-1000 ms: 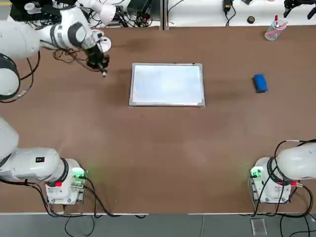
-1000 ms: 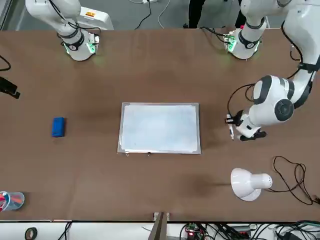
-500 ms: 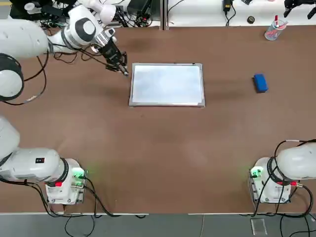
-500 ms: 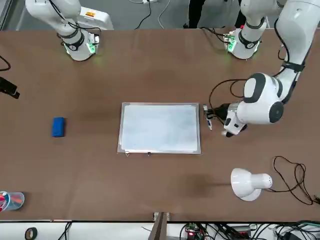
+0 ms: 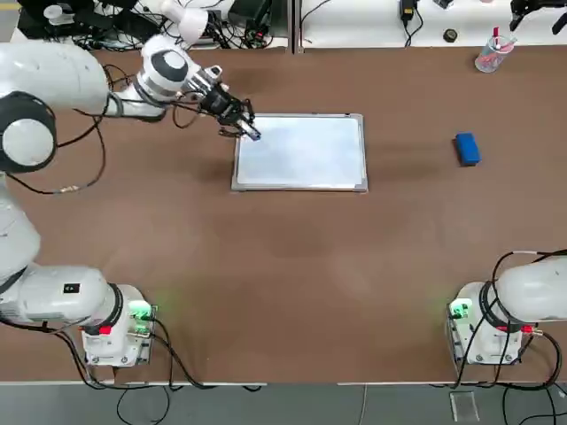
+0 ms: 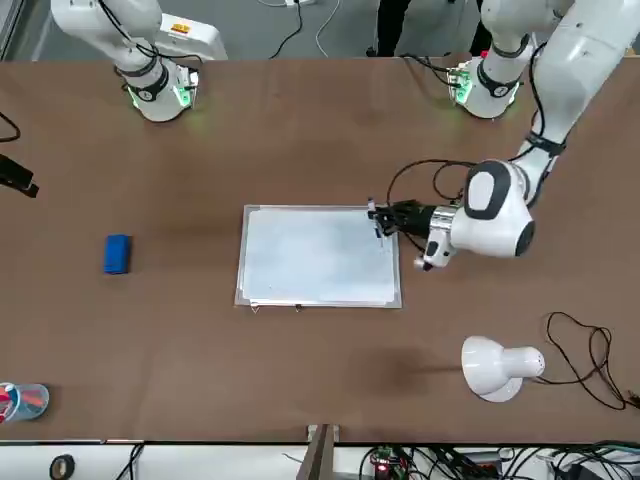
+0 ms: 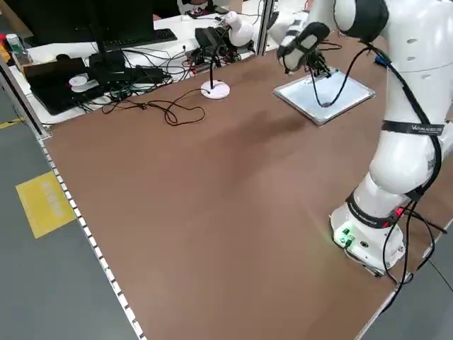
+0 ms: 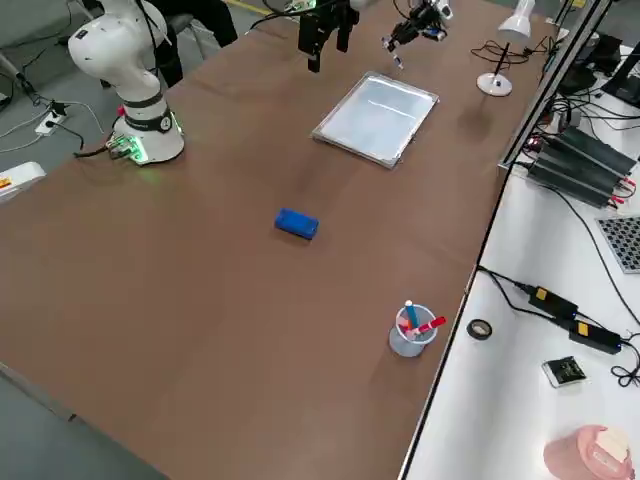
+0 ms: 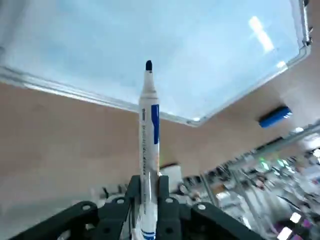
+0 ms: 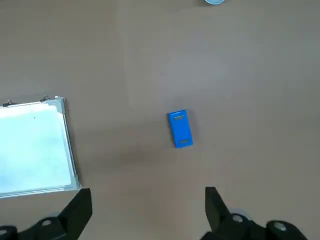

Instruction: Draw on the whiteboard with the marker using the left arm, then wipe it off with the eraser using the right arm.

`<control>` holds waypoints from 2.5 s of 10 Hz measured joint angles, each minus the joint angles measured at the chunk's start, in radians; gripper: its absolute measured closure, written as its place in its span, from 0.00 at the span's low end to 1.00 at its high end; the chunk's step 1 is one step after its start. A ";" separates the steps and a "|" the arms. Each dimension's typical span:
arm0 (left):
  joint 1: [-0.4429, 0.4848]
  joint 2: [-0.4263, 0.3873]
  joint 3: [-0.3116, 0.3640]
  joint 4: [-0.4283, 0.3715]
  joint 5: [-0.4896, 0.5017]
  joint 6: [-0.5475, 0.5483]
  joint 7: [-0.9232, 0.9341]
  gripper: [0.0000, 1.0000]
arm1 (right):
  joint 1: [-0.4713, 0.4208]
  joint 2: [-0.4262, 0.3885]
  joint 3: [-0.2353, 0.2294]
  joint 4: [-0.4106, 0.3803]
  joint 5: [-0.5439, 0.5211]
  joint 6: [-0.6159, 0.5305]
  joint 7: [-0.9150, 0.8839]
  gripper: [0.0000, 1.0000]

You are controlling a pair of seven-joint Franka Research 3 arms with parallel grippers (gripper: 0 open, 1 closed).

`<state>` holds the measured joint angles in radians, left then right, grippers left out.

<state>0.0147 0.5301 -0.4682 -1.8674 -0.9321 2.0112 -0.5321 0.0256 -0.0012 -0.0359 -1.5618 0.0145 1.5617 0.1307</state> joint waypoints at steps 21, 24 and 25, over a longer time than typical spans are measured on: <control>-0.251 0.415 -0.009 0.265 -0.628 0.175 -0.004 0.82 | -0.007 0.000 -0.008 -0.004 0.000 -0.002 0.000 0.00; -0.253 0.417 0.001 0.265 -0.628 0.179 -0.004 0.82 | -0.007 0.000 -0.008 -0.004 0.000 -0.003 0.000 0.00; -0.253 0.417 0.007 0.265 -0.628 0.179 -0.004 0.82 | -0.007 0.000 -0.008 -0.004 0.000 -0.003 0.000 0.00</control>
<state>-0.2382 0.9476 -0.4608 -1.6026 -1.5600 2.1900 -0.5362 0.0189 -0.0012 -0.0441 -1.5659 0.0147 1.5585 0.1307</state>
